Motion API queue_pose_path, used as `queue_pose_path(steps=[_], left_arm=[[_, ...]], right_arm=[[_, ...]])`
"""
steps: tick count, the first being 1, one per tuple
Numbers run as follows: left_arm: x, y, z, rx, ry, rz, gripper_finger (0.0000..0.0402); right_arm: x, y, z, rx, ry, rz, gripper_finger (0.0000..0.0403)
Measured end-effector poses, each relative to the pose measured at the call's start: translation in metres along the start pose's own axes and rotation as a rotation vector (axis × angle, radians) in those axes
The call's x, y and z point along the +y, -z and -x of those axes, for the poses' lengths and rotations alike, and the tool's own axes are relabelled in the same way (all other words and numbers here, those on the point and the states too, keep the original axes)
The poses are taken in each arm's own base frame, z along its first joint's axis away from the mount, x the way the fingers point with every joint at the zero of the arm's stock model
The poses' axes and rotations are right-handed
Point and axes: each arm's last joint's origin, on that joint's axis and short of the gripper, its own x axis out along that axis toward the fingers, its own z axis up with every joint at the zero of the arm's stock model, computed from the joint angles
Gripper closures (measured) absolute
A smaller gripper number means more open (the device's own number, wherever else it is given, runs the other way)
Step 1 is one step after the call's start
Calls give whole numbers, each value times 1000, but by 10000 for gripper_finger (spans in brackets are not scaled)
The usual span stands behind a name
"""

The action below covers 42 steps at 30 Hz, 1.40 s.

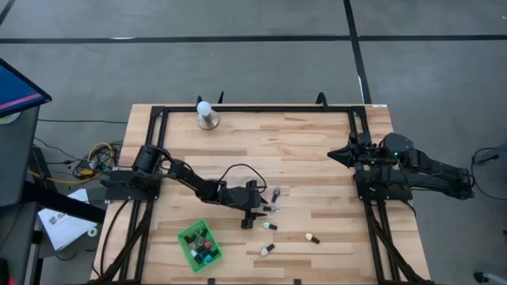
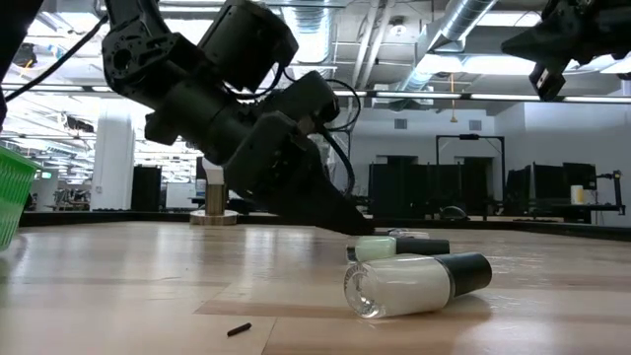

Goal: Pick & Place Nail Polish
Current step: Put the black and transparent nail polish into the green basket

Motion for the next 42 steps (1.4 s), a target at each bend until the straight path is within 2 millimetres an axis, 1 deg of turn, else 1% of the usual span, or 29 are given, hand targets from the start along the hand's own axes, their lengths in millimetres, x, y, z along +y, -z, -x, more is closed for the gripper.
queue_pose_path(steps=[3,7,10,13,20,22,33,36,38,42], left_arm=[[0,7,-4,22,-4,-2,190],[0,7,-7,17,-6,4,190],[1,7,-7,17,-31,-1,200],[1,7,-7,19,-34,13,228],[3,8,-7,23,-48,26,329],[3,8,-7,24,-48,28,350],[2,6,-6,27,-30,26,352],[1,4,-3,29,-1,27,352],[1,2,-2,24,7,27,352],[1,-10,7,5,3,27,352]], right_arm=[[0,0,0,1,0,0,403],[0,0,0,4,2,-13,403],[0,0,0,4,2,-15,403],[0,0,0,5,2,-15,403],[0,0,0,4,2,-15,403],[0,0,0,4,2,-15,403],[0,1,0,7,3,-14,403],[0,1,0,7,3,-8,403],[0,1,0,7,3,-7,403],[0,1,0,7,4,-7,403]])
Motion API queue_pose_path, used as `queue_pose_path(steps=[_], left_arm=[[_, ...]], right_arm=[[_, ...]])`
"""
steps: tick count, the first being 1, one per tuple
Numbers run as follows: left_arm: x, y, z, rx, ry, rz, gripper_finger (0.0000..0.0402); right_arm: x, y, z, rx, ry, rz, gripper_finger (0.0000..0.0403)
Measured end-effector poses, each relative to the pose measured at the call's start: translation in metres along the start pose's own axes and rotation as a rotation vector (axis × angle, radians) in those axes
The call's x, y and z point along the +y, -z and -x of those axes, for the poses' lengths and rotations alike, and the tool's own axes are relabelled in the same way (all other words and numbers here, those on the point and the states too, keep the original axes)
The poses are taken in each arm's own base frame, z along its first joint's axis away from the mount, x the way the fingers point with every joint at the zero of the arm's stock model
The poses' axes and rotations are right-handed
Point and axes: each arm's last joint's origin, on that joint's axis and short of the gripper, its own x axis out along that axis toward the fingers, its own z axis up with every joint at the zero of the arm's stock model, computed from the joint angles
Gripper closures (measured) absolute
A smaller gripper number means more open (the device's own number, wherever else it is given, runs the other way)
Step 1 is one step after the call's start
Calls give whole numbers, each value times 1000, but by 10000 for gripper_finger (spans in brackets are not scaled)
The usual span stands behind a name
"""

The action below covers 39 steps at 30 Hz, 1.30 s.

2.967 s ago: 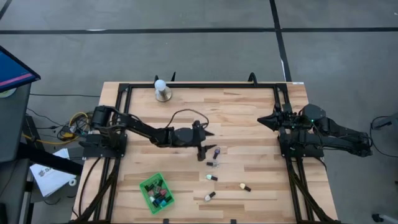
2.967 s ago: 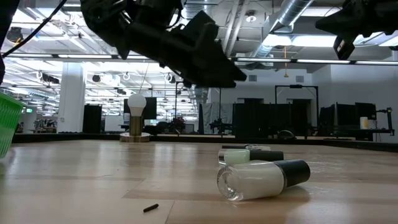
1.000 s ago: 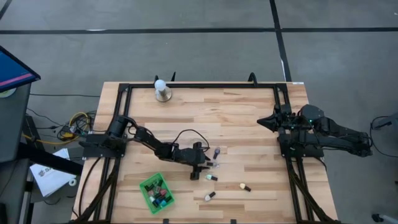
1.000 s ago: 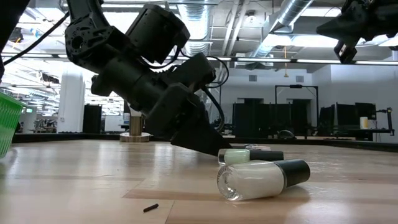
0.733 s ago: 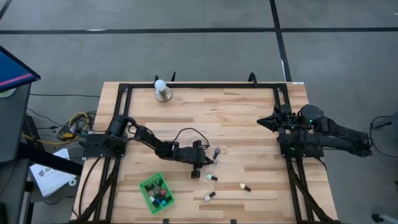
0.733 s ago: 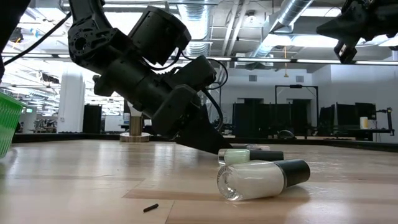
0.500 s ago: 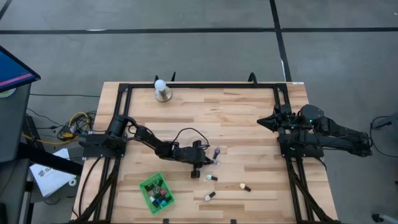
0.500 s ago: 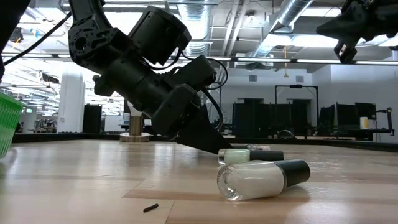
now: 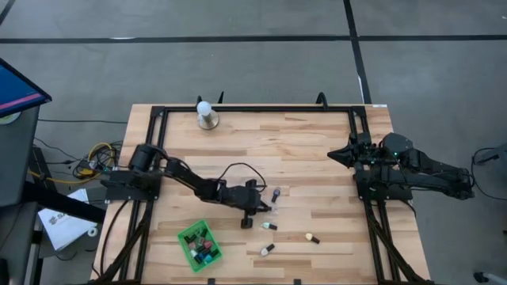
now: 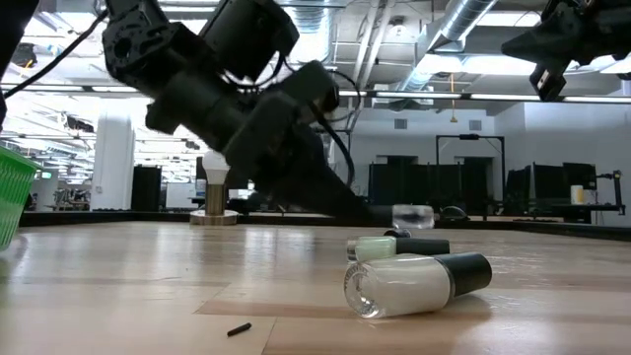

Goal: Pick & Place Nail Polish
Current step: Put the black and transparent nail polish into the green basket

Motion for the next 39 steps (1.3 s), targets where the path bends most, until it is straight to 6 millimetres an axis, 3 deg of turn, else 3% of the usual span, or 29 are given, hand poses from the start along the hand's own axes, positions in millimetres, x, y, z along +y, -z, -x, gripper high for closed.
queue_pose_path(steps=[6,15,22,26,32,39], left_arm=[[2,-22,27,46,-11,-29,352],[1,-49,111,155,-17,13,352],[-23,-55,186,211,66,33,352],[-45,-51,218,234,167,15,351],[-79,-38,237,308,311,52,351],[-103,-18,228,426,335,12,350]], right_arm=[[0,0,0,0,0,16,403],[0,0,0,-1,0,26,403],[0,0,0,-1,1,26,403],[0,0,0,-1,1,26,403],[0,0,0,2,2,26,403],[0,0,0,2,2,26,403]])
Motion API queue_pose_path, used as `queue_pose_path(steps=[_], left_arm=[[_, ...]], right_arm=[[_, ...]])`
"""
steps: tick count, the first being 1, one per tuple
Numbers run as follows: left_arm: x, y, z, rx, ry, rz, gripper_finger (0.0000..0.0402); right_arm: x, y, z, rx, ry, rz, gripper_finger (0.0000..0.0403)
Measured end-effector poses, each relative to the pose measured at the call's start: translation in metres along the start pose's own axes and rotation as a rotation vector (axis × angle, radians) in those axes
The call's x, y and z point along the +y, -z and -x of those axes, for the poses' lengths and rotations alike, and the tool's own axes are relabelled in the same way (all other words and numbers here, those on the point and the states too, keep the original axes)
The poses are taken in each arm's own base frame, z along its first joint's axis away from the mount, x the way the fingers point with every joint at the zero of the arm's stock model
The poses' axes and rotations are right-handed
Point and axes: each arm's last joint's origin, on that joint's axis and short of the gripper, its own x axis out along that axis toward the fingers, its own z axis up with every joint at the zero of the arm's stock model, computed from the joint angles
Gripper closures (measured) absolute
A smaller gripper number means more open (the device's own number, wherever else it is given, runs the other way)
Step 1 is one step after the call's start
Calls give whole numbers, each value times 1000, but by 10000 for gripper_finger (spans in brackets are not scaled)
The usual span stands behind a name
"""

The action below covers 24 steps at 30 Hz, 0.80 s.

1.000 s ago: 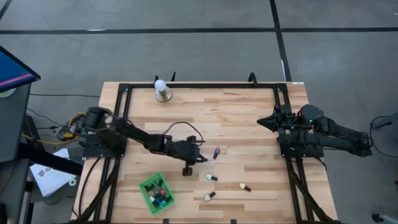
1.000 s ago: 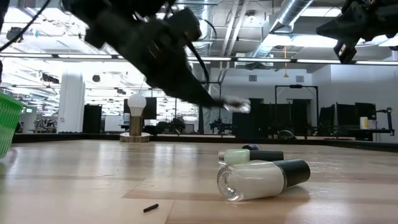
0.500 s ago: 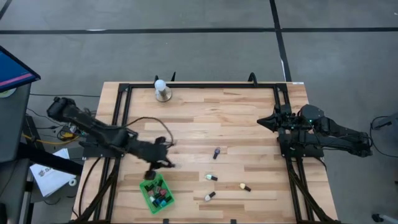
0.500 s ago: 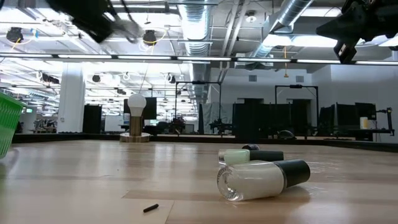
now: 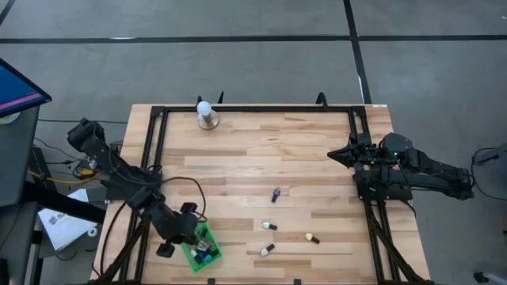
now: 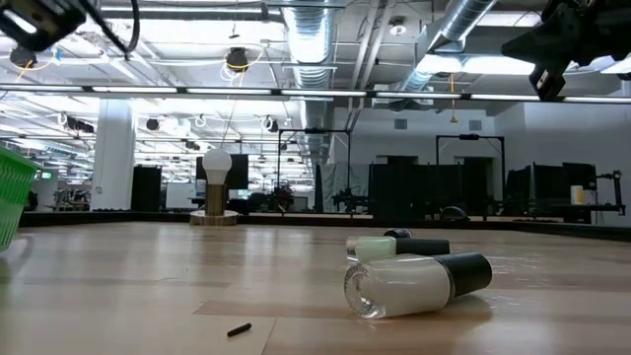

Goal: Pick & Place Nail Polish
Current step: Put the black and transparent nail polish into the green basket

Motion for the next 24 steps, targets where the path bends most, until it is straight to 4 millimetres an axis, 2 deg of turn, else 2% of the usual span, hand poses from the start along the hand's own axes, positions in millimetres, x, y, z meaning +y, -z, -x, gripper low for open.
queue_pose_path(steps=[12,19,24], left_arm=[[4,10,-49,186,-66,-93,350],[7,14,-62,228,-100,-171,350],[16,10,-65,236,-115,-208,350]], right_arm=[[0,0,0,0,0,0,403],[0,0,0,0,0,-8,403],[0,0,0,0,1,-8,403]])
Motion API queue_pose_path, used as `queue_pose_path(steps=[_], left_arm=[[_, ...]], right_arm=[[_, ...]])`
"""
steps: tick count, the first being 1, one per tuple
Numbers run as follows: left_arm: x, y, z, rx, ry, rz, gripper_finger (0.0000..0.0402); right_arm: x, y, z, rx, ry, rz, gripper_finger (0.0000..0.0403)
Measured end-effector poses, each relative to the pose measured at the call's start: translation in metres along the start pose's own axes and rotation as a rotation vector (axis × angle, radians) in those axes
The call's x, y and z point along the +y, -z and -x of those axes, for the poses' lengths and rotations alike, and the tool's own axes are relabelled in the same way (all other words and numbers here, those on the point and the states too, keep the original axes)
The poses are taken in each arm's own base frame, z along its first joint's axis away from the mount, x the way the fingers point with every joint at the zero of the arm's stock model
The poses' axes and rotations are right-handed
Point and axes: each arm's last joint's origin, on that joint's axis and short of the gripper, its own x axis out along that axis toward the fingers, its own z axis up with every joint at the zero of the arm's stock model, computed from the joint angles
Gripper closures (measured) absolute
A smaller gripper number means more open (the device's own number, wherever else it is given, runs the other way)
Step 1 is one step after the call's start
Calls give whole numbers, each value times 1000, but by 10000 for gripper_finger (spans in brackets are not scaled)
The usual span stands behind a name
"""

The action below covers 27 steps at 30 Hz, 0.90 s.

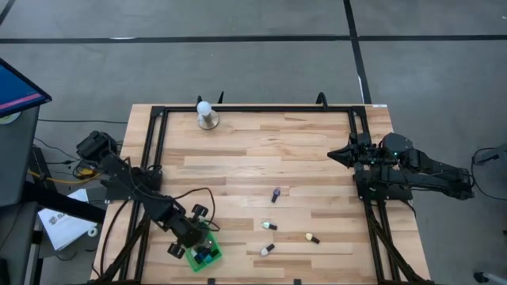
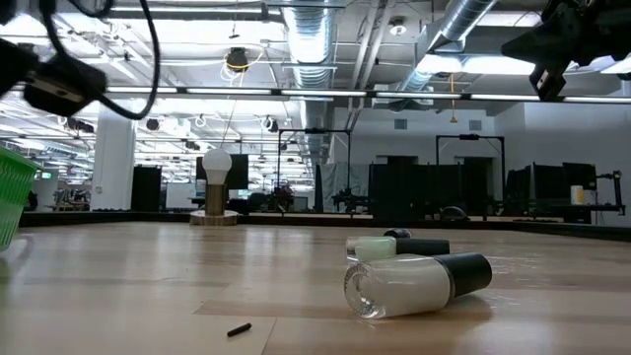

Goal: Pick & Place Nail Polish
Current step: Put the black and transparent nail polish into the green basket

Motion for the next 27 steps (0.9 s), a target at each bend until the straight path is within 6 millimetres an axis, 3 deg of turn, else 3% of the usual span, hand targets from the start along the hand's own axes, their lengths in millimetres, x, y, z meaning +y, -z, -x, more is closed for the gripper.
queue_pose_path(steps=[8,27], left_arm=[[16,-5,0,-12,-7,21,345],[13,-14,0,-89,99,-76,344]], right_arm=[[0,0,0,0,0,0,403],[-1,3,0,31,13,-3,403]])
